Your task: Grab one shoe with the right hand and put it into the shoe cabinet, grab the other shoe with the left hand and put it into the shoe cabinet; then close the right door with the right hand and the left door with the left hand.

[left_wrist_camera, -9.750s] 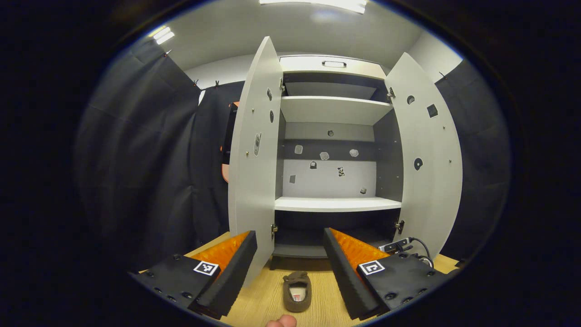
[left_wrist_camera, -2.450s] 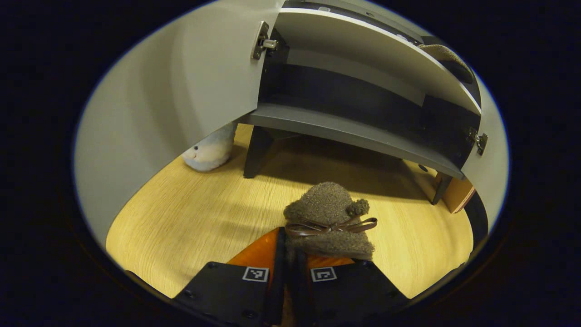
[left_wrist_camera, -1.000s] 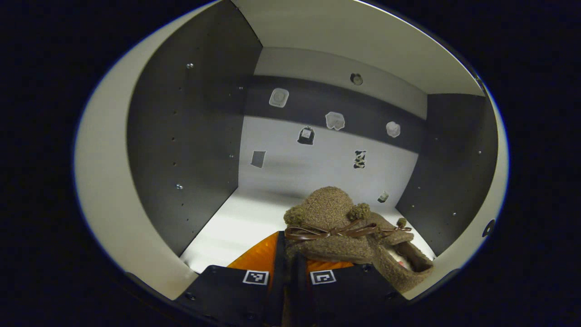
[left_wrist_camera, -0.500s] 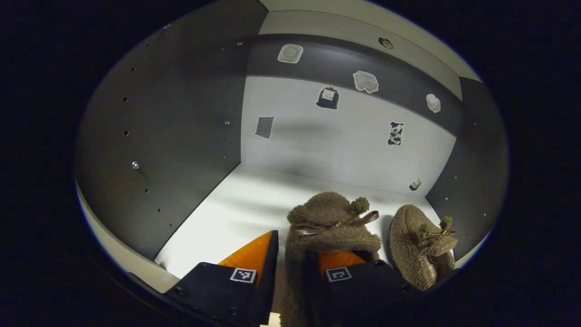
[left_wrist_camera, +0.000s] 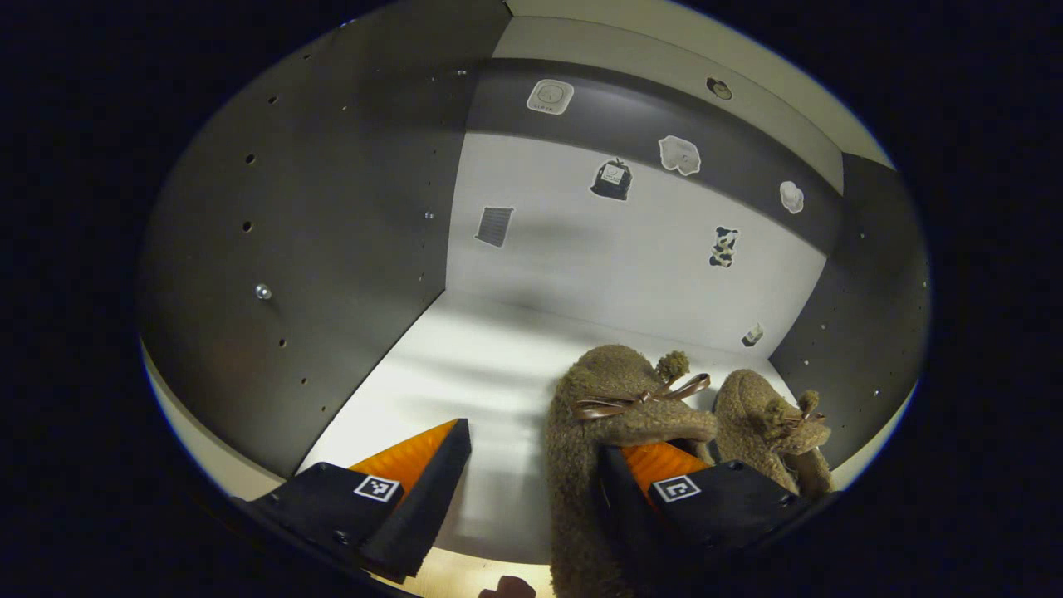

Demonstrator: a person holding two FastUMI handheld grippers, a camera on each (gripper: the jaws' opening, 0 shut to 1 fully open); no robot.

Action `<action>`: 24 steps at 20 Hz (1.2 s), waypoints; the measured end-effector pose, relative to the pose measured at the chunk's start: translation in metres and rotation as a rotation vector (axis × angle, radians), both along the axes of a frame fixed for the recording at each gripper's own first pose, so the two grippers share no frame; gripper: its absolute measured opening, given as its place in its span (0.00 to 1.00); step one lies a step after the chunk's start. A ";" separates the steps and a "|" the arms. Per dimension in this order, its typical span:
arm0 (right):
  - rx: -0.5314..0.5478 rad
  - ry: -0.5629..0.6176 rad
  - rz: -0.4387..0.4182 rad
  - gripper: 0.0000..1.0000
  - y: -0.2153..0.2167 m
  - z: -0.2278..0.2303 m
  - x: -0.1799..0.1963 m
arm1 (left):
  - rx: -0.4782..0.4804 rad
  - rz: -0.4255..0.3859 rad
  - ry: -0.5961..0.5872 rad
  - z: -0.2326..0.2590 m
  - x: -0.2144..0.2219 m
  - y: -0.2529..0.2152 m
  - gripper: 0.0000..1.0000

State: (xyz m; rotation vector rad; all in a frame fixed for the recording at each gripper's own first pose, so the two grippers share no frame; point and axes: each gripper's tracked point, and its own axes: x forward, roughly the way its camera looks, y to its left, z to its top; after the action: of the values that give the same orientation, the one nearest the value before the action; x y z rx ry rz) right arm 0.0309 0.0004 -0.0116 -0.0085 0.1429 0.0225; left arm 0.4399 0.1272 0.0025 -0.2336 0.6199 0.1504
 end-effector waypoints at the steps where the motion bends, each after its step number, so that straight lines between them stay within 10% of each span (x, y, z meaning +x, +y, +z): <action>1: 0.004 0.001 0.003 0.94 0.001 -0.001 0.000 | -0.023 -0.020 -0.012 0.006 -0.003 -0.007 0.95; 15: 0.027 -0.018 0.049 0.94 0.020 0.007 -0.003 | 0.046 -0.280 -0.475 0.187 -0.112 -0.081 0.91; 24: 0.072 -0.010 0.128 0.94 0.050 0.002 -0.004 | 0.138 -0.234 -0.563 0.157 -0.230 -0.068 0.95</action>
State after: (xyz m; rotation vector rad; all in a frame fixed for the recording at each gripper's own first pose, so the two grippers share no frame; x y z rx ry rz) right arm 0.0270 0.0500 -0.0094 0.0538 0.1314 0.1558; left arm 0.2095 0.0590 0.1594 -0.0608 0.0729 -0.0993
